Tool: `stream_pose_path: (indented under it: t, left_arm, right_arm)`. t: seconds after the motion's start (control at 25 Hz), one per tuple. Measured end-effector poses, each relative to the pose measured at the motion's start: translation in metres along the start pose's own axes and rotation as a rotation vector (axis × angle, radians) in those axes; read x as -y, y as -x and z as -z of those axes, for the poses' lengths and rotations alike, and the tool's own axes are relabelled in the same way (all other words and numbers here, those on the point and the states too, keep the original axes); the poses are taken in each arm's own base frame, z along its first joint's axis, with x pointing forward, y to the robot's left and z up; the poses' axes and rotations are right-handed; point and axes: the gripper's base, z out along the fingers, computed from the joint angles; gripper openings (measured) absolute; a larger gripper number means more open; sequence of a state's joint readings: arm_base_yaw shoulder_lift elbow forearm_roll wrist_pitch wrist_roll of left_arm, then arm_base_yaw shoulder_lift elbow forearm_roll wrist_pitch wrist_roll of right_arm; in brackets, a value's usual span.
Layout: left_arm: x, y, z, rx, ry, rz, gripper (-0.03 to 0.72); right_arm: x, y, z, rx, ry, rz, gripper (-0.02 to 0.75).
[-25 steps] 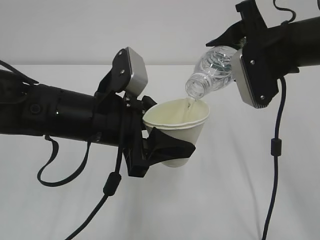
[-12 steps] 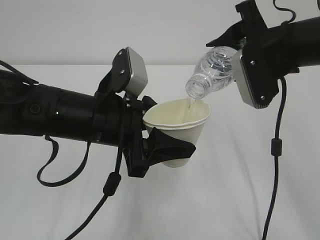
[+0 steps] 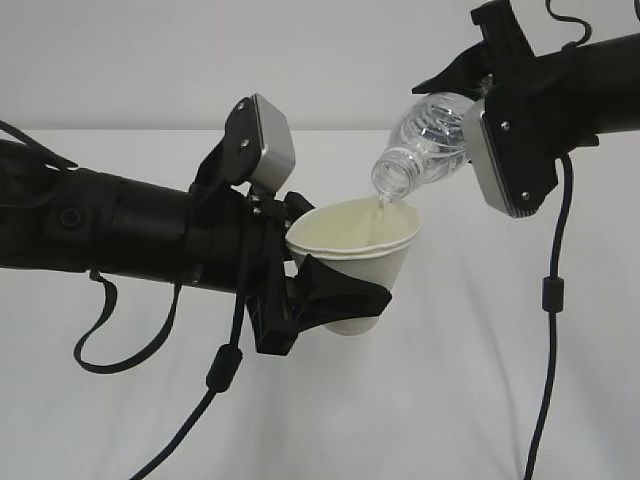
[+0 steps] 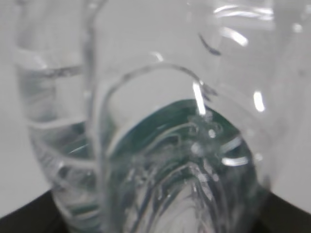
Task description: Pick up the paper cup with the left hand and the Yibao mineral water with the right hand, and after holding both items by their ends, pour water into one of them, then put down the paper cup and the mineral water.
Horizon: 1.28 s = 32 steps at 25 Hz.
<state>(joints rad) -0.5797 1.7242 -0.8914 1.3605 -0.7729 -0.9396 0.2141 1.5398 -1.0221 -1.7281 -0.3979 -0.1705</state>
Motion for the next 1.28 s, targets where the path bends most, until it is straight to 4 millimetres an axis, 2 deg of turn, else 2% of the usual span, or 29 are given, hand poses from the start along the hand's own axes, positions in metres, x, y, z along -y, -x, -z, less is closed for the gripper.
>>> stream_pose_path:
  t: [0.76, 0.92, 1.28]
  left_arm:
    - [0.0, 0.0, 0.0, 0.0, 0.0, 0.0, 0.421]
    - [0.0068, 0.0016, -0.0045, 0.0, -0.023, -0.009, 0.421]
    - [0.0073, 0.0016, -0.0049, -0.002, -0.024, -0.01, 0.421]
  right_arm:
    - [-0.0002, 0.0, 0.0, 0.0, 0.002, 0.005, 0.462]
    - [-0.0003, 0.0, 0.0, 0.0, 0.003, 0.007, 0.462]
    - [-0.0003, 0.0, 0.0, 0.0, 0.003, 0.007, 0.462]
